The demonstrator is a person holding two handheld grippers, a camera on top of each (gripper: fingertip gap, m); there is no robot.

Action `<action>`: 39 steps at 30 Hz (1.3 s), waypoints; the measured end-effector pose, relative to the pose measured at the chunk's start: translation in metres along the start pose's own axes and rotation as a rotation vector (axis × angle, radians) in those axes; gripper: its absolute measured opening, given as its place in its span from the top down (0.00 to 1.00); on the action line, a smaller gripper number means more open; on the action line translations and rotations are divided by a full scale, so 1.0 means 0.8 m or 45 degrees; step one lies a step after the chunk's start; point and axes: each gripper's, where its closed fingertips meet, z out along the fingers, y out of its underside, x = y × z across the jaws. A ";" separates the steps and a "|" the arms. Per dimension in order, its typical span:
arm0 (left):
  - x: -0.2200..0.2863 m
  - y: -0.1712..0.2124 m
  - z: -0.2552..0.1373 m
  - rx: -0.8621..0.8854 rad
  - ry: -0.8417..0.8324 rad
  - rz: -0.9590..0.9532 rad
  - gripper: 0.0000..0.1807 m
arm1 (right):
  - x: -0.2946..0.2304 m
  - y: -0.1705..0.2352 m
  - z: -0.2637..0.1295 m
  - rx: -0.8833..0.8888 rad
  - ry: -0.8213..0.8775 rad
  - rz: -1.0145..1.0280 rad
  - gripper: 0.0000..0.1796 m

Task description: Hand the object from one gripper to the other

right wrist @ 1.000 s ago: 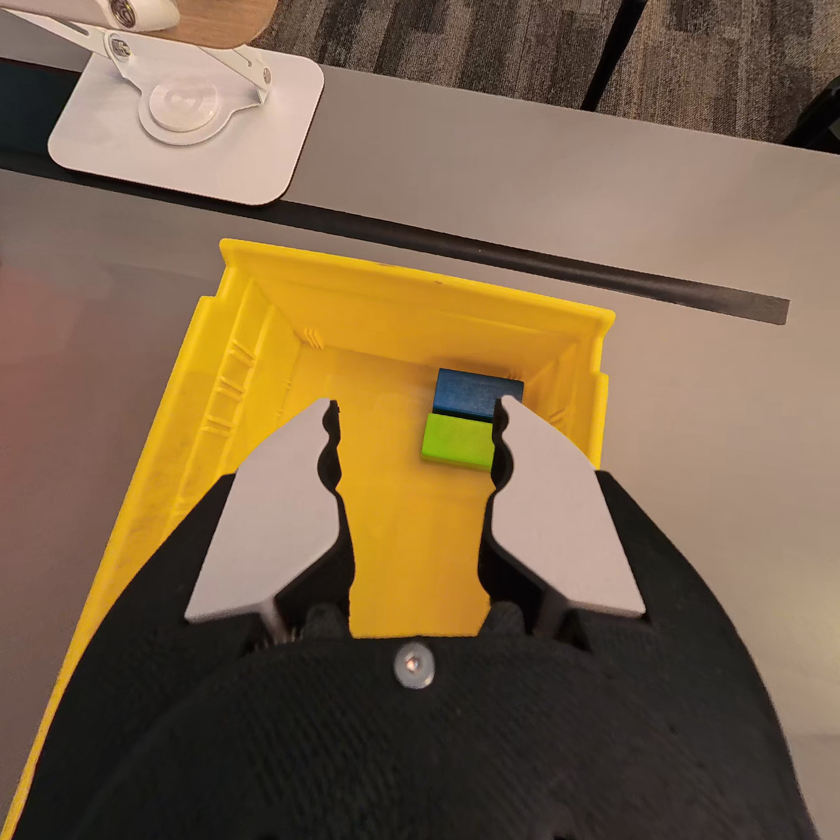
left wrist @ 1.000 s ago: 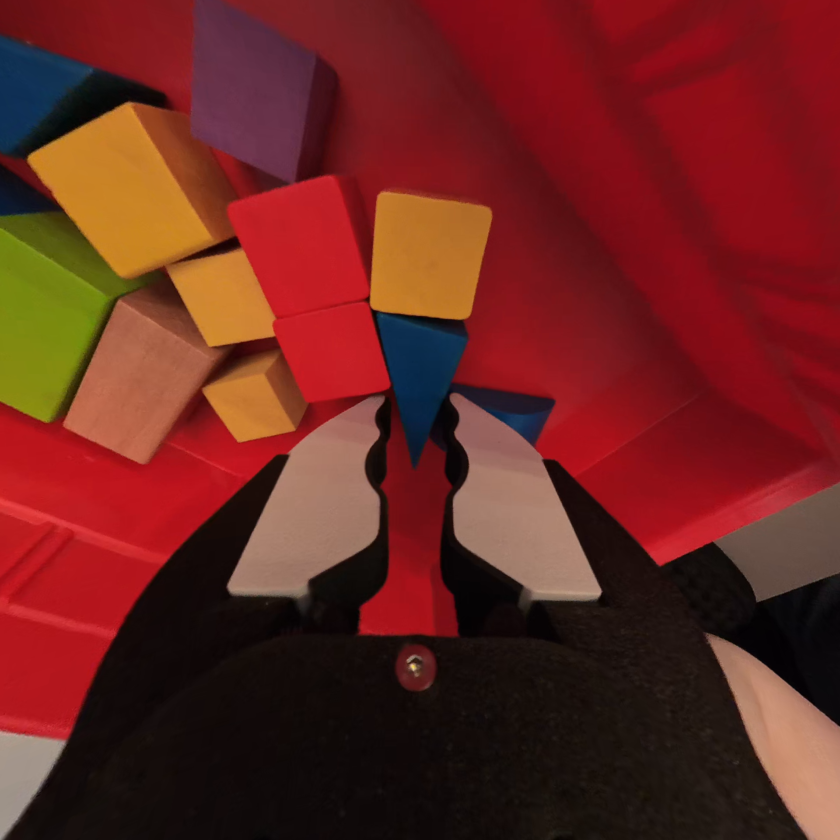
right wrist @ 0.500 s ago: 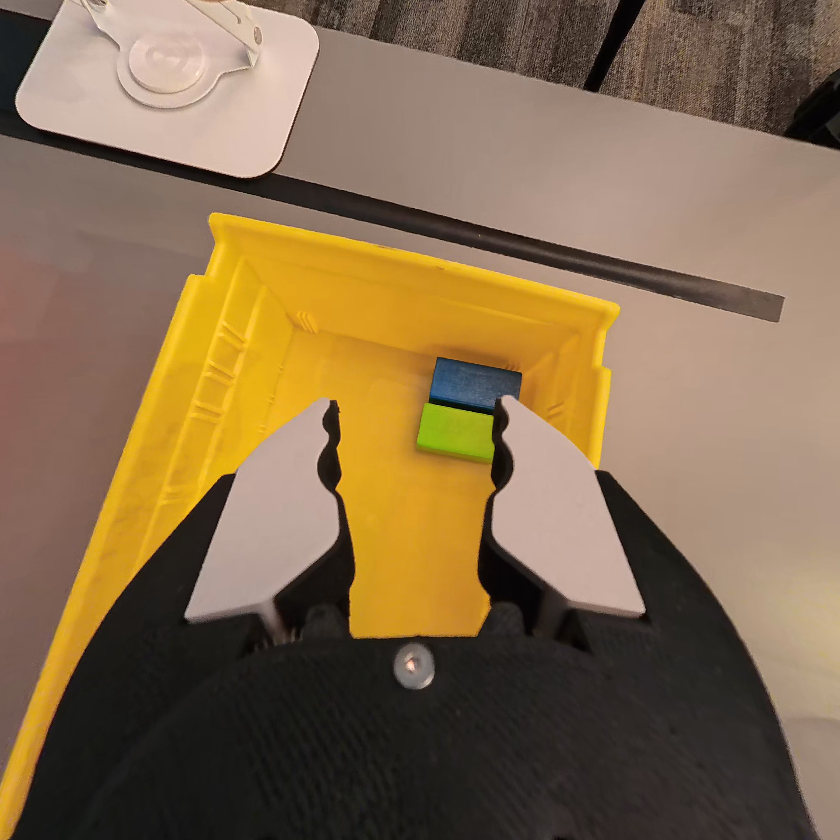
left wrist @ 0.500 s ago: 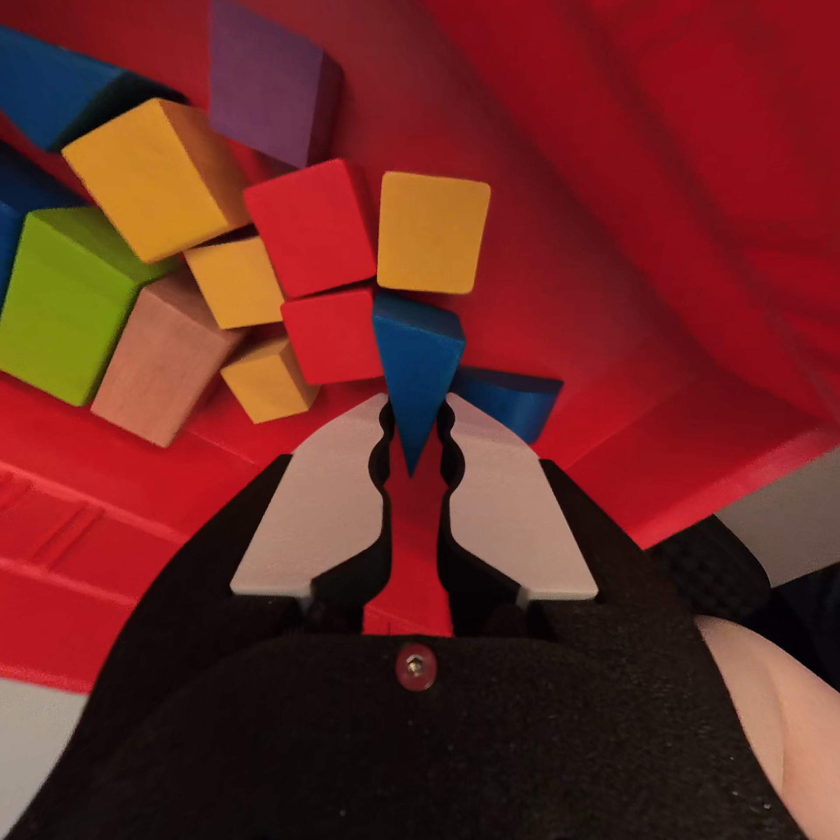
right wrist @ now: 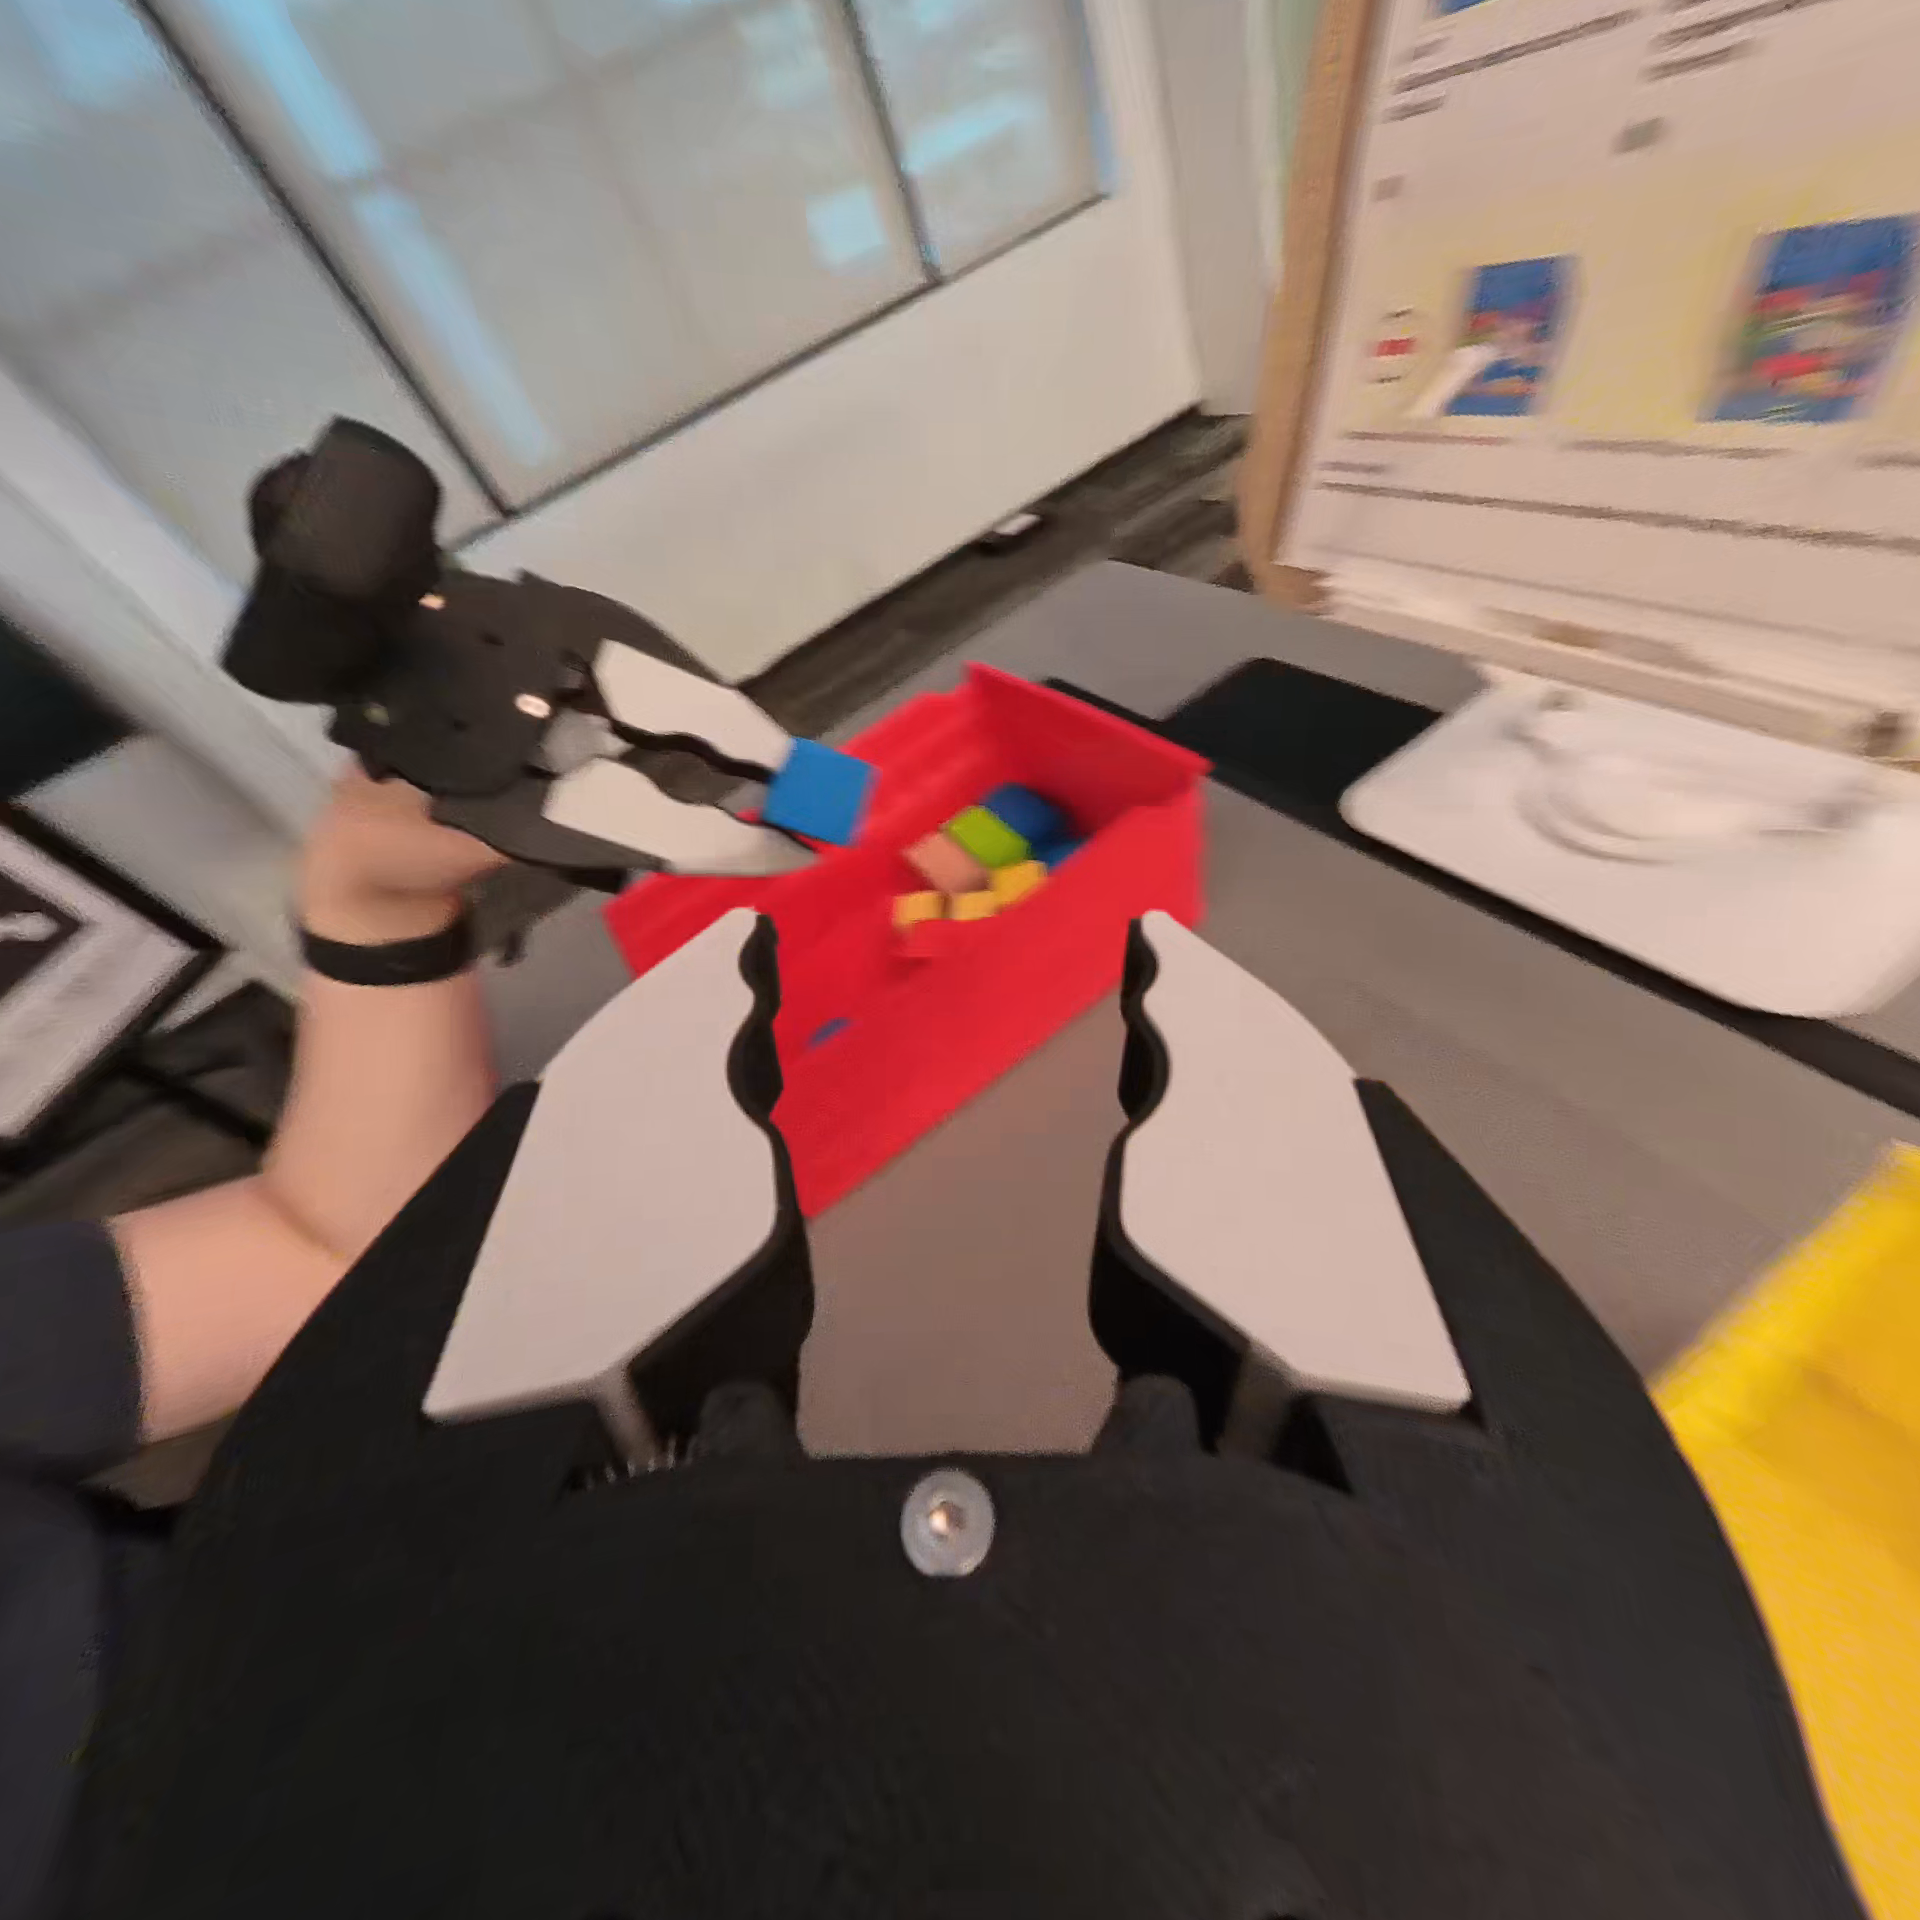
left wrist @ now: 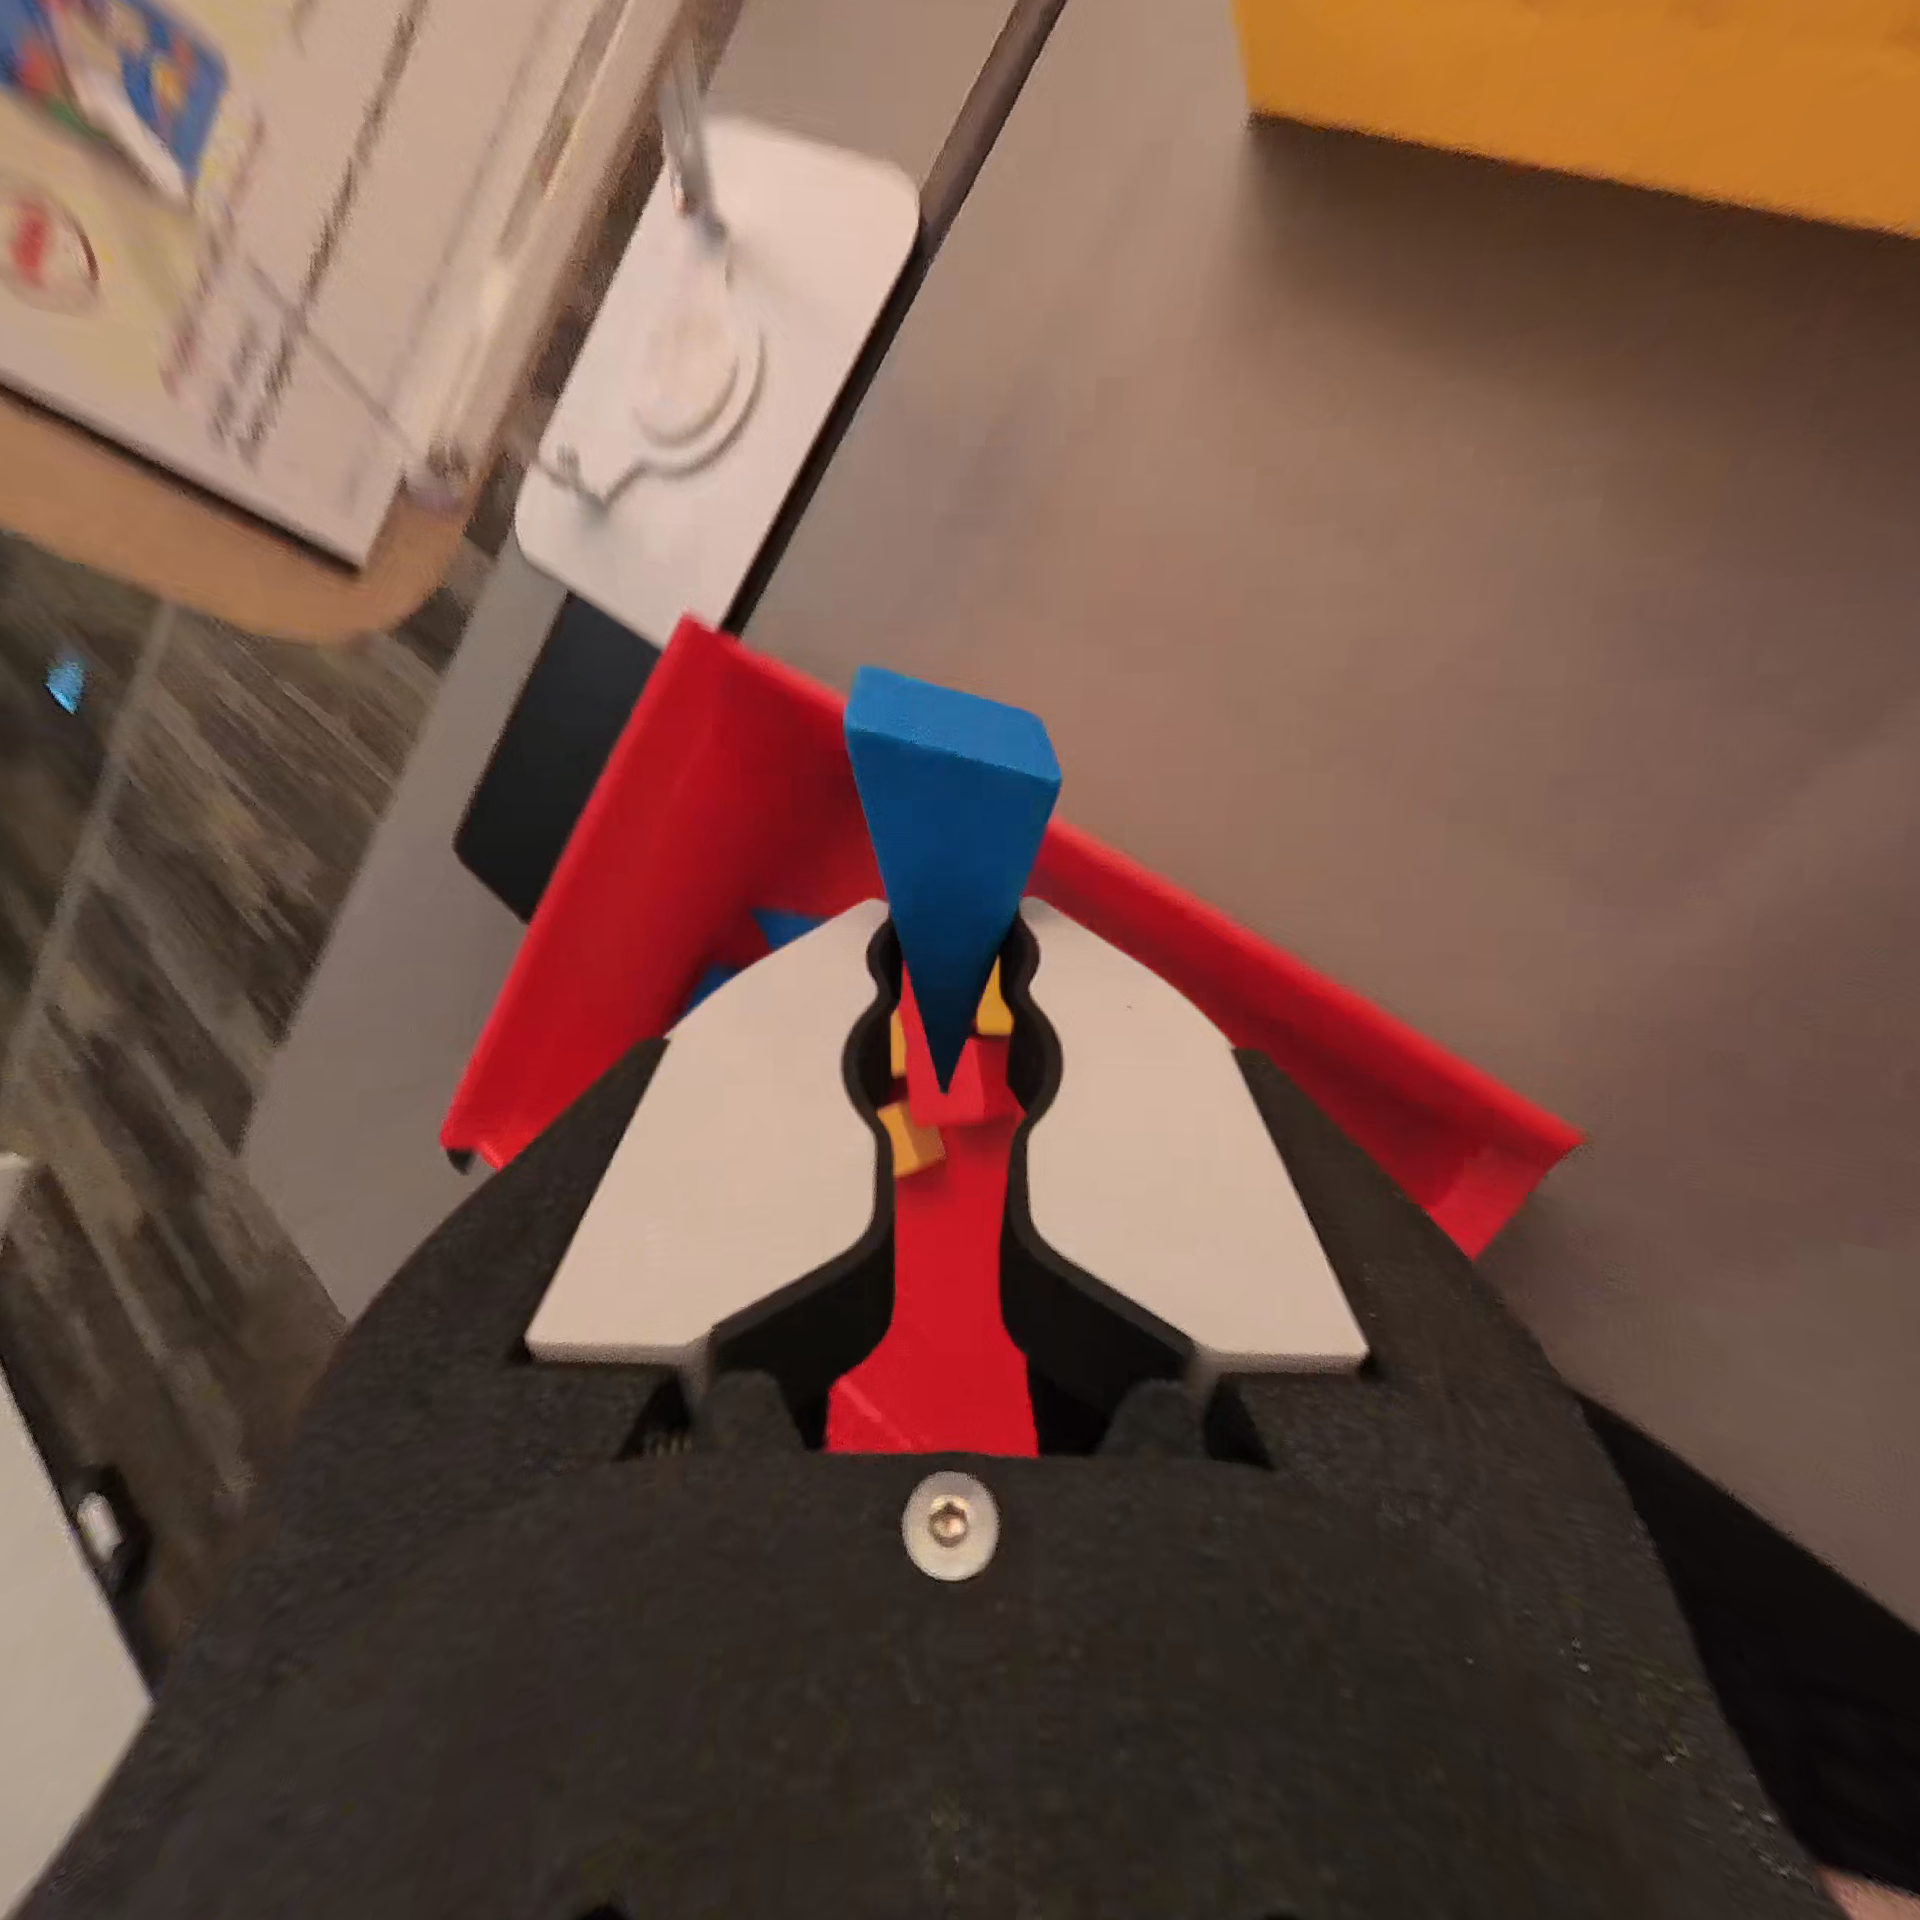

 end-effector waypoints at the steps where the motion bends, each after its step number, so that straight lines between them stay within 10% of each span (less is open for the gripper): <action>1: 0.008 -0.014 0.001 0.019 -0.024 0.047 0.90 | -0.015 0.005 0.013 0.001 -0.057 0.027 0.64; 21: 0.095 -0.080 0.024 0.074 -0.055 0.363 0.82 | -0.019 0.084 0.046 -0.413 -0.186 0.074 0.81; 29: 0.076 -0.106 -0.020 0.347 0.028 0.086 0.71 | 0.119 0.008 -0.098 -0.120 0.423 -0.016 0.82; 32: 0.070 -0.098 -0.016 0.302 0.005 0.090 0.72 | 0.211 0.038 -0.157 -0.202 0.853 0.043 0.81; 39: 0.073 -0.093 -0.006 0.261 0.022 0.092 0.73 | 0.279 0.122 -0.154 -0.502 1.117 0.124 0.82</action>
